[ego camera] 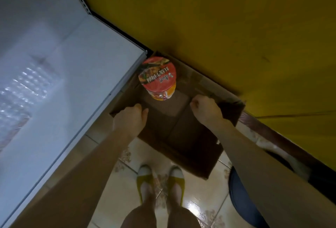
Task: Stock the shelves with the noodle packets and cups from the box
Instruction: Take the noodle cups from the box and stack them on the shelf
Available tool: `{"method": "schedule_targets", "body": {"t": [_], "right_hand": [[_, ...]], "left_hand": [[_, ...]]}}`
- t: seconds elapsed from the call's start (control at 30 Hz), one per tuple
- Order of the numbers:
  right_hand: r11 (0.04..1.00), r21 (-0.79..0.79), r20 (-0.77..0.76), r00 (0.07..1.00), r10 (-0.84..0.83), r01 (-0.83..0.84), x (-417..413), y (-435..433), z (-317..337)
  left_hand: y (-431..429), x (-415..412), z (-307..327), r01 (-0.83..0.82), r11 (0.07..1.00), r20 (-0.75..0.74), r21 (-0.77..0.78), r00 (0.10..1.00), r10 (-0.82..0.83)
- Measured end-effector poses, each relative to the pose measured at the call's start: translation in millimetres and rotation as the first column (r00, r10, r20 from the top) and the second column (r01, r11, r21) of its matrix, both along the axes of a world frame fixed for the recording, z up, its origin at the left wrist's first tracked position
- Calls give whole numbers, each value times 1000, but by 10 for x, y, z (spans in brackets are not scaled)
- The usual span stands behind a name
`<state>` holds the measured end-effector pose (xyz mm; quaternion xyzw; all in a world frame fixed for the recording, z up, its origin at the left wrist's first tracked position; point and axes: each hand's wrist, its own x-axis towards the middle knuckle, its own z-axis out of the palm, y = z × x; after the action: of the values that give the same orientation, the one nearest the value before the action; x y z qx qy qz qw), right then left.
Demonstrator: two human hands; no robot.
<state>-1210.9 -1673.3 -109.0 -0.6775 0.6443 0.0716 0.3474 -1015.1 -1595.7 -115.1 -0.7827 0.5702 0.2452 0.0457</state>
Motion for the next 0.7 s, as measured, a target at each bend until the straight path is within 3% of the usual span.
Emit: {"method": "schedule_targets", "body": {"t": [0.2,0.5,0.7], "right_hand": [[994,61,14,996,-92,91,73,-87,-1013],[966,33,204,944,-258,257,471,-407,-1846],[960,42,289,917,-276,275,630,-542,-2008]], "left_hand": [[-442,60,-775,-257,957,-187,-134,955,230],[-770,84,-1227,-297,926,-155,-233,951,266],[-824,63,-1342,-443,864,-466,-239,833,298]]}}
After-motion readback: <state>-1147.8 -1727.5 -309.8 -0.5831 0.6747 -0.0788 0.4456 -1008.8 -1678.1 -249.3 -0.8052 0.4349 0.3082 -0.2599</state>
